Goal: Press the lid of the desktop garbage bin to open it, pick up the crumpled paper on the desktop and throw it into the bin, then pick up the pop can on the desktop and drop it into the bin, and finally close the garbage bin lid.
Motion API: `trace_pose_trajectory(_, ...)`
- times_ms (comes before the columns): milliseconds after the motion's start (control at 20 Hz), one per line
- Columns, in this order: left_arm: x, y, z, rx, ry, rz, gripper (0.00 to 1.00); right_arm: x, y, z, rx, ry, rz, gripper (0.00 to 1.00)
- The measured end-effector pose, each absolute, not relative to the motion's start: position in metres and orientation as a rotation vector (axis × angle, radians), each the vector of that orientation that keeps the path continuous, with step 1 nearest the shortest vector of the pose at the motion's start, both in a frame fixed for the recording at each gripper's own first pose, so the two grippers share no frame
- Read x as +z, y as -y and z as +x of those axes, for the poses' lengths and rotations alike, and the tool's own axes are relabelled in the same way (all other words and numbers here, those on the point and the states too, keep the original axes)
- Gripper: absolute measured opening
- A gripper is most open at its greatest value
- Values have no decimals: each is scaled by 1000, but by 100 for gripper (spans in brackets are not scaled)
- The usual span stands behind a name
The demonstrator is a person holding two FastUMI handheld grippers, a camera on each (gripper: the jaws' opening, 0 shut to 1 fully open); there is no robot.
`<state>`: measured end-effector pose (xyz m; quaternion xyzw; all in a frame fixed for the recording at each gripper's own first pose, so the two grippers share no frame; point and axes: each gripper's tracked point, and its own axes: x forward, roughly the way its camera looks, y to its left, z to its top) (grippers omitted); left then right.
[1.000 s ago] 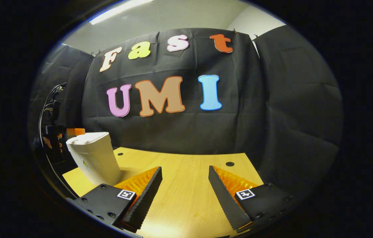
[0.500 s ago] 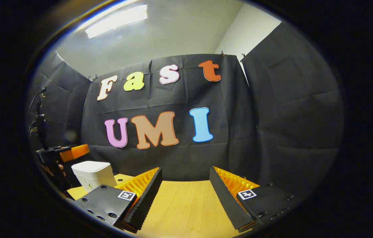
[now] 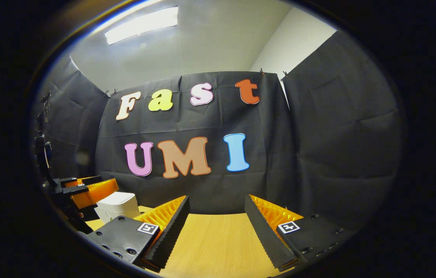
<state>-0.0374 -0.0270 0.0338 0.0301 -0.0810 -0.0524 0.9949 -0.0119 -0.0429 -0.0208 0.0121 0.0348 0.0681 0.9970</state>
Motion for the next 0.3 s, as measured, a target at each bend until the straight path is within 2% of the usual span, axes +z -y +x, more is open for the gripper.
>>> trace_pose_trajectory(300,28,29,-39,-133,132,51,93,-20,37,-19,130,-75,16,96)
